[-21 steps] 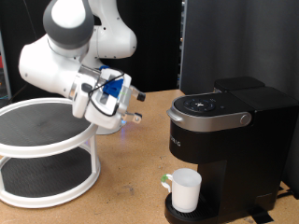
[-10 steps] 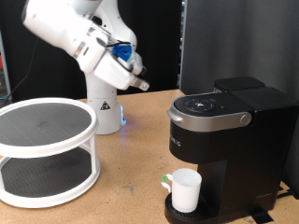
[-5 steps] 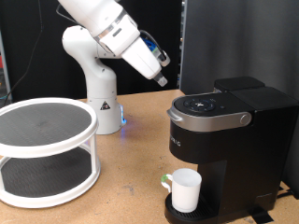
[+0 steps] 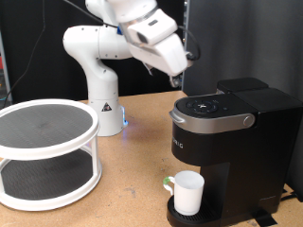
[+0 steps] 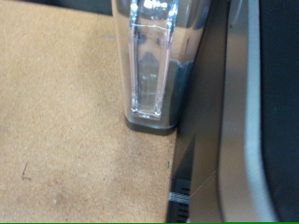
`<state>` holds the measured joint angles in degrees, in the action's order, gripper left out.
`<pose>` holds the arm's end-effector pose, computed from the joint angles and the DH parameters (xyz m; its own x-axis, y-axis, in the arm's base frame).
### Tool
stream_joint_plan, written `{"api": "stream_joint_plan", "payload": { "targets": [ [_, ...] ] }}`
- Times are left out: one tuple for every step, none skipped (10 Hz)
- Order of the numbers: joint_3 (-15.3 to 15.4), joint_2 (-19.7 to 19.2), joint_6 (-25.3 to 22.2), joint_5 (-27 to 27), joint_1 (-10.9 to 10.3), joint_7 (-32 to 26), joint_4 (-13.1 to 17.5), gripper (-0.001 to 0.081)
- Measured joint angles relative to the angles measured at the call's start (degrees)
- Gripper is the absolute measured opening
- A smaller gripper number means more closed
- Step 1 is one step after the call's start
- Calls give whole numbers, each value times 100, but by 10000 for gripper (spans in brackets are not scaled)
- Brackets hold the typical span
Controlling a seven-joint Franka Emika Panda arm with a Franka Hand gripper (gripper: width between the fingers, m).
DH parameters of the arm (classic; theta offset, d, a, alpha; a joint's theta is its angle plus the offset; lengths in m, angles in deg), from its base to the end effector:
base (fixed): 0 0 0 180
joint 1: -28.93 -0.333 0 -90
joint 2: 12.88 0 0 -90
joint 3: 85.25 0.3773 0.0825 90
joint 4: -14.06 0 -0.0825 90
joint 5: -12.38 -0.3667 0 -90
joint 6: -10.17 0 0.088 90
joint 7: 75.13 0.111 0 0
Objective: Make a cup of coffee with the keurig machine
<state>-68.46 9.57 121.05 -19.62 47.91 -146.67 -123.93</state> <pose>0.3876 0.0354 0.5105 0.5767 0.7518 0.3197 0.8169 -0.5260 -0.2365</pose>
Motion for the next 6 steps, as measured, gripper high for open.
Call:
{"api": "stream_joint_plan", "payload": {
  "targets": [
    [155, -6, -18, 179, 0, 202, 172, 803],
    [292, -18, -38, 311, -1, 419, 352, 803],
    [410, -44, -61, 363, 1, 660, 533, 803],
    [499, -119, -176, 364, 1, 985, 747, 803],
    [524, -336, -320, 364, 16, 1200, 973, 803],
    [522, -336, -292, 373, 18, 1080, 941, 803]
  ]
}}
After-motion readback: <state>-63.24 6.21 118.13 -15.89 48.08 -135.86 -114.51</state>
